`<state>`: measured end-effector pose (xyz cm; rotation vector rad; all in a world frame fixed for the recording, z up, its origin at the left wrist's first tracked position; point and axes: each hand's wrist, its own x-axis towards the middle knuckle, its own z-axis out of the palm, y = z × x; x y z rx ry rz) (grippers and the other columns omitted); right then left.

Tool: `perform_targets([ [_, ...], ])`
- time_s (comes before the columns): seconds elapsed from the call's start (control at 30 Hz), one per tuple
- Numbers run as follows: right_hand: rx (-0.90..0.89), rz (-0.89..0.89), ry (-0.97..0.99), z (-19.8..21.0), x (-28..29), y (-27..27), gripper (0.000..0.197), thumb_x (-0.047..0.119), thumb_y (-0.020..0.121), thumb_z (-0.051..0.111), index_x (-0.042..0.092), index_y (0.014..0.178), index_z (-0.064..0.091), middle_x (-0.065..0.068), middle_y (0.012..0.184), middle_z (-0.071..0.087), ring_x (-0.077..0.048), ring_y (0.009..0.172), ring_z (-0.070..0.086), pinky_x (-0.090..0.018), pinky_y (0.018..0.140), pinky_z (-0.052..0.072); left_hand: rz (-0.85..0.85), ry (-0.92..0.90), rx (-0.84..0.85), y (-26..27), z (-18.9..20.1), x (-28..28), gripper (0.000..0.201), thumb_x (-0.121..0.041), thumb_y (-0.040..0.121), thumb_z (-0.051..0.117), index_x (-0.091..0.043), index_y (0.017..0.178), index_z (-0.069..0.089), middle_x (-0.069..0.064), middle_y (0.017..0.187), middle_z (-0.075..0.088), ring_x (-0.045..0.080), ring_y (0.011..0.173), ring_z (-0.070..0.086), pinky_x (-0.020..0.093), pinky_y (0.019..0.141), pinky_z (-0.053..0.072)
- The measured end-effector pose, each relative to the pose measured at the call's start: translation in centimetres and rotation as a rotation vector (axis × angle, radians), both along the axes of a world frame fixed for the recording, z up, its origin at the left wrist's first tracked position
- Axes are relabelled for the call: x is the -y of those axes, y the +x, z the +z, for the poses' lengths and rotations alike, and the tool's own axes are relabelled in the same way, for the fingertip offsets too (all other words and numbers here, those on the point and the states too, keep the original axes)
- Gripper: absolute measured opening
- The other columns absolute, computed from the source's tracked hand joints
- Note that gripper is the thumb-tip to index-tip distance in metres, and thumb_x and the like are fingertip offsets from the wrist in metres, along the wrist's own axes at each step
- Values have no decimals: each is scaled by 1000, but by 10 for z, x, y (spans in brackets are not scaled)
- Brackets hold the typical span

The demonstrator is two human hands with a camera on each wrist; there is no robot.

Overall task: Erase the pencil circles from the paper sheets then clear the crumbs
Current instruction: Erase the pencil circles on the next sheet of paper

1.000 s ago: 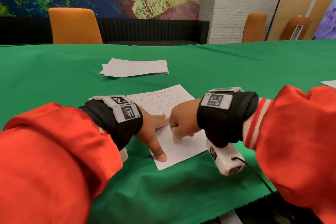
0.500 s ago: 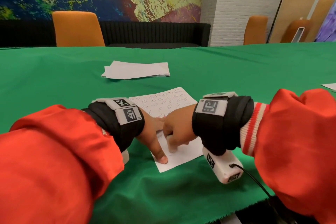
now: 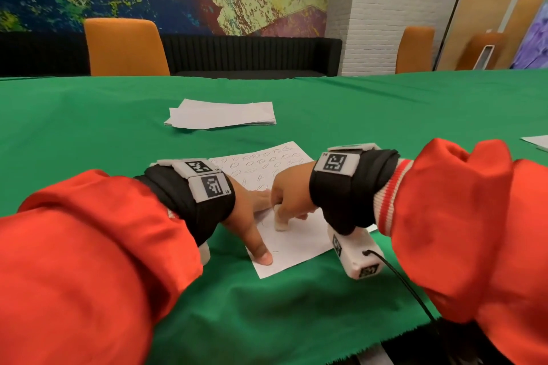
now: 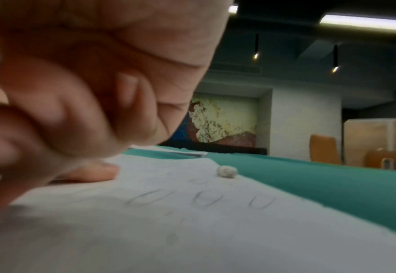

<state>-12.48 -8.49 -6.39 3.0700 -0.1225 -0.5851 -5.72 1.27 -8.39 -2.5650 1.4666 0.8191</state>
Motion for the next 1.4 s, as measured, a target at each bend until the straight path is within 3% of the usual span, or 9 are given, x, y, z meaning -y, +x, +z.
perform_targets([
  [0.07,23,-2,-20,0,2,0,20,31,84,63,13,90,68,7,58,54,-8,54,48,-19,51,35,0,15,5,0,0,0,90,-42,78,74,-27,147,18,-16,145,26,2,127,29,13,96,22],
  [0.2,-40,62,49,-7,-13,-3,16,28,82,67,14,75,63,5,59,55,-13,65,54,-20,58,39,-2,11,-15,-2,2,2,65,-33,84,70,-32,140,38,-18,123,38,-10,101,32,3,75,21],
  [0.33,-10,16,7,0,-3,0,25,32,83,65,9,92,70,6,57,53,-11,58,50,-19,55,37,-13,10,7,-4,4,0,84,-36,81,72,-30,147,20,-13,145,28,6,129,30,12,87,19],
  [0.53,-50,56,39,-6,-10,-2,20,32,81,67,13,76,63,6,59,55,-14,66,55,-22,62,41,-22,13,-1,-4,2,2,71,-33,83,71,-31,143,32,-16,128,36,1,115,33,5,74,21],
  [0.67,-6,3,12,0,1,0,21,33,83,65,12,86,67,6,57,54,-11,57,50,-20,55,37,-27,27,23,-2,3,-1,91,-41,78,73,-29,148,16,-15,147,23,7,134,27,19,100,22],
  [0.87,-76,59,69,-5,-11,-8,21,31,81,68,15,70,59,6,58,54,-10,59,50,-22,56,37,-27,39,16,-3,3,3,68,-36,82,71,-34,141,37,-15,133,37,4,125,33,10,87,22],
  [1.03,-2,-6,11,1,5,-6,17,30,84,64,13,84,65,7,55,52,-8,51,46,-18,50,35,-40,109,102,1,2,-1,108,-57,71,72,-33,151,3,-13,157,8,12,142,18,34,115,16],
  [1.2,-48,41,90,-5,-9,-6,20,29,81,68,15,70,58,6,58,53,-10,59,50,-21,57,38,-39,63,26,-4,3,3,74,-38,81,72,-35,143,31,-15,140,35,6,127,34,17,92,24],
  [1.4,19,-3,21,-1,-3,3,17,30,83,64,13,85,64,7,59,53,-7,56,48,-20,53,34,-16,66,26,-1,4,0,88,-42,79,72,-32,147,17,-13,142,32,4,128,31,19,96,23],
])
